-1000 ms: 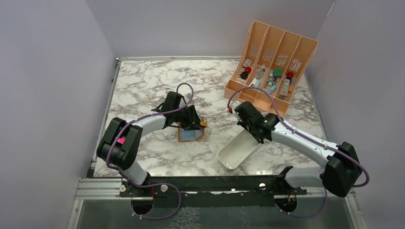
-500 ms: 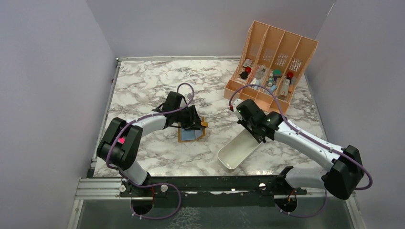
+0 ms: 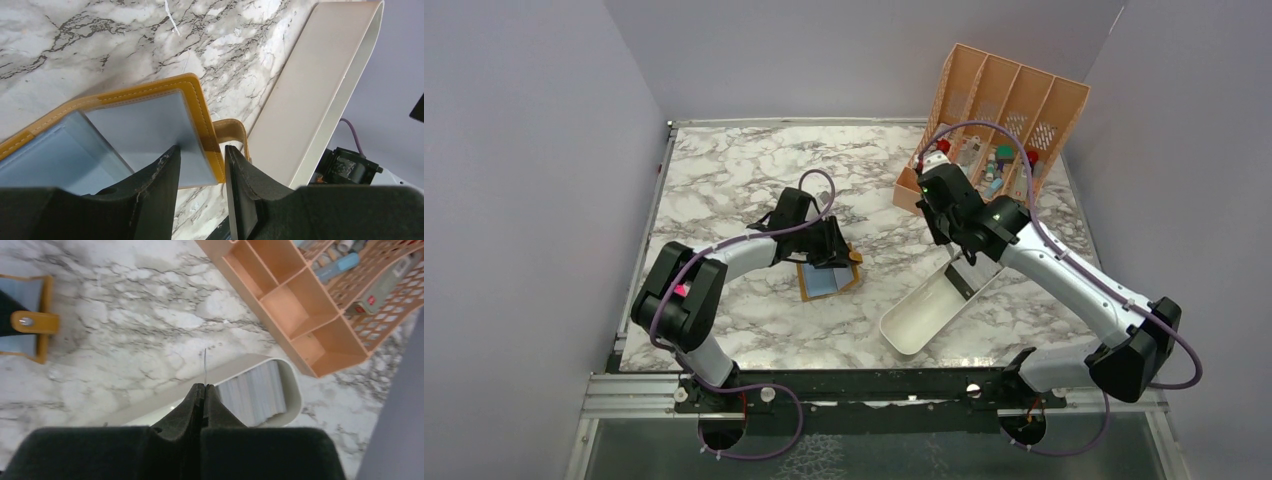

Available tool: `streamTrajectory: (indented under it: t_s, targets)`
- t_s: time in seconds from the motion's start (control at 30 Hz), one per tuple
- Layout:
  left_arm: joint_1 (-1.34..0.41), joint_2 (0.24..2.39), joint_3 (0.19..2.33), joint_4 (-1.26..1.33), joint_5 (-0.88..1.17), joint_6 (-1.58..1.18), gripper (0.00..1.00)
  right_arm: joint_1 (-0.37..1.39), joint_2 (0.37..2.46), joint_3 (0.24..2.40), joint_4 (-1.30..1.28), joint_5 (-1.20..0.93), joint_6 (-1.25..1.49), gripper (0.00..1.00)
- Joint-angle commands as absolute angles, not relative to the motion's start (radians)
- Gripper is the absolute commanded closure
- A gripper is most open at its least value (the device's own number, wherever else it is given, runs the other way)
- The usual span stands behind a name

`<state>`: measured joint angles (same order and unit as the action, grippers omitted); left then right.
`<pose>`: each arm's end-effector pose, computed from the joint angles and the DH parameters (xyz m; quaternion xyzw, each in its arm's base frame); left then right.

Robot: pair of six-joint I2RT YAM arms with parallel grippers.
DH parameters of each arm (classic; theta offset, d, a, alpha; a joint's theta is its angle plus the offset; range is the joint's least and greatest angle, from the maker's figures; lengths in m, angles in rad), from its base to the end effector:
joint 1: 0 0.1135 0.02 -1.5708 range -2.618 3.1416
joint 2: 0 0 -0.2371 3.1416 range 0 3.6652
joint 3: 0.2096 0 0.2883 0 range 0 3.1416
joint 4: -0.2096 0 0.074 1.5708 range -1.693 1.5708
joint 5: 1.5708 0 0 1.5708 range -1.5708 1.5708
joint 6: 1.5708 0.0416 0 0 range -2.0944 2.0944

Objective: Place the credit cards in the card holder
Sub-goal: Pick up the credit card from the storage box, then insert the credit card into the card holder.

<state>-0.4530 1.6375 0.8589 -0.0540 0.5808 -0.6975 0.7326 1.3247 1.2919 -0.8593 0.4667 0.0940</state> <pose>0.3064 -0.1745 0.1143 -0.0064 0.8995 -0.4121 0.1447 0.2473 0.1973 0.3076 -0.2149 0.8952 -0.0696 0.3842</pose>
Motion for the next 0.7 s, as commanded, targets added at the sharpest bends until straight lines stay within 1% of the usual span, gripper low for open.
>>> streamTrajectory:
  t_s: [0.0, 0.17, 0.27, 0.43, 0.67]
  targets:
    - [-0.458, 1.646, 0.890, -0.056, 0.541, -0.703, 0.61, 0.730, 1.333, 1.335, -0.827, 0.291, 0.286, 0.99]
    - [-0.457, 1.665, 0.896, -0.067, 0.532, -0.704, 0.66, 0.732, 1.275, 1.252, -0.589, 0.078, 0.394, 0.99]
    - [-0.457, 1.670, 0.904, -0.076, 0.516, -0.701, 0.67, 0.735, 1.257, 1.188, -0.484, -0.027, 0.488, 0.99]
    - [-0.457, 1.682, 0.931, -0.099, 0.499, -0.695, 0.66, 0.736, 1.264, 1.115, -0.411, -0.078, 0.672, 0.99]
    - [-0.456, 1.685, 0.955, -0.115, 0.482, -0.702, 0.65, 0.747, 1.289, 0.992, -0.281, -0.151, 0.801, 0.99]
